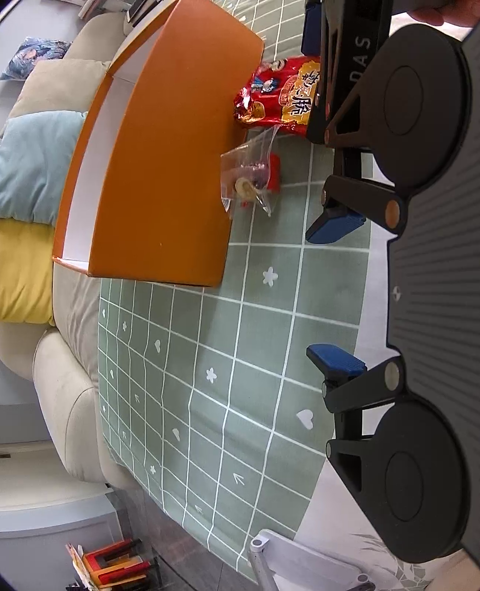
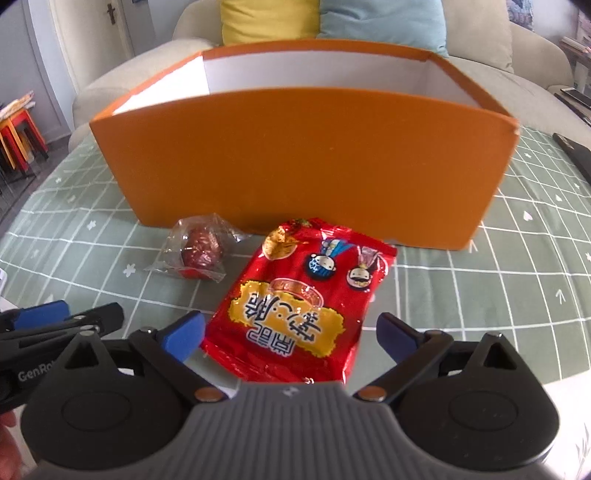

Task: Organize snacks
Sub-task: 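Move both tools back toward the red candy bag beside the box, then grasp the small clear packet with the left tool while the right tool grasps the red candy bag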

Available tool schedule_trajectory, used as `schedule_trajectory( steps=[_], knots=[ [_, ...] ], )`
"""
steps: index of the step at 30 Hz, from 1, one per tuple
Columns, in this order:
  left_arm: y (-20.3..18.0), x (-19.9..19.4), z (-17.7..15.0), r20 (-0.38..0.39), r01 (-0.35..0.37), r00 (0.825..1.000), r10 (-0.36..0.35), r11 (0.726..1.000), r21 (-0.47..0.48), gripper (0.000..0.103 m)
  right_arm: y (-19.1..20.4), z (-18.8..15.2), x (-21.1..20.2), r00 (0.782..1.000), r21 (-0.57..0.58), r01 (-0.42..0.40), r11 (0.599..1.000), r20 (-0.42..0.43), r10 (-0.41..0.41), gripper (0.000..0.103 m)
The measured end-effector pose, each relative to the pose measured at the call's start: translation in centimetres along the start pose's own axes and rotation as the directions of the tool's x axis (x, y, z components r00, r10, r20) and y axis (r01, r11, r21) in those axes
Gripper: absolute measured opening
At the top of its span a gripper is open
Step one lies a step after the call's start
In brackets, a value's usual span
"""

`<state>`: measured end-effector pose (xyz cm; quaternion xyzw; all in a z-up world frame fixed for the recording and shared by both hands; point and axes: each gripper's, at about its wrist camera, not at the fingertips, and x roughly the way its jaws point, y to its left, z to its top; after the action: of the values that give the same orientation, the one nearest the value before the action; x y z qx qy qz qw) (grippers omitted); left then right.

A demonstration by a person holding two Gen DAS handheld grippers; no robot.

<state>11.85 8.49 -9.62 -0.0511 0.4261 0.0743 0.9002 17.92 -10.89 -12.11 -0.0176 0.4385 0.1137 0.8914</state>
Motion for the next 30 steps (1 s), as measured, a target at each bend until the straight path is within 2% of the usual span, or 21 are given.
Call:
schedule_trajectory(
  steps=[7, 13, 21, 25, 30],
  knots=[
    [-0.8, 0.4, 0.3, -0.012, 0.07, 0.998, -0.069, 0.998, 0.011, 0.076, -0.9, -0.1, -0.2, 1.0, -0.056, 0.014, 0.998, 0.003, -0.014, 0.093],
    [-1.9, 0.7, 0.6, 0.008, 0.142, 0.99, -0.142, 0.99, 0.012, 0.079, -2.8, -0.4, -0.9, 0.997, -0.086, 0.076, 0.993, 0.01, -0.075, 0.093],
    [-2.4, 1.1, 2.3, 0.051, 0.186, 0.982, -0.184, 0.982, -0.044, 0.084, -3.3, 0.5, -0.8, 0.999, -0.072, 0.045, 0.996, 0.015, -0.044, 0.094],
    [-2.8, 2.2, 3.4, 0.04, 0.195, 0.98, -0.193, 0.98, -0.046, 0.085, -3.0, 1.2, 0.0, 0.999, -0.057, 0.037, 0.998, 0.004, -0.037, 0.096],
    [-3.2, 3.5, 4.0, 0.015, 0.238, 0.971, -0.238, 0.969, -0.061, 0.089, -2.8, 1.5, 0.7, 1.0, -0.049, 0.028, 0.998, -0.004, -0.028, 0.097]
  ],
)
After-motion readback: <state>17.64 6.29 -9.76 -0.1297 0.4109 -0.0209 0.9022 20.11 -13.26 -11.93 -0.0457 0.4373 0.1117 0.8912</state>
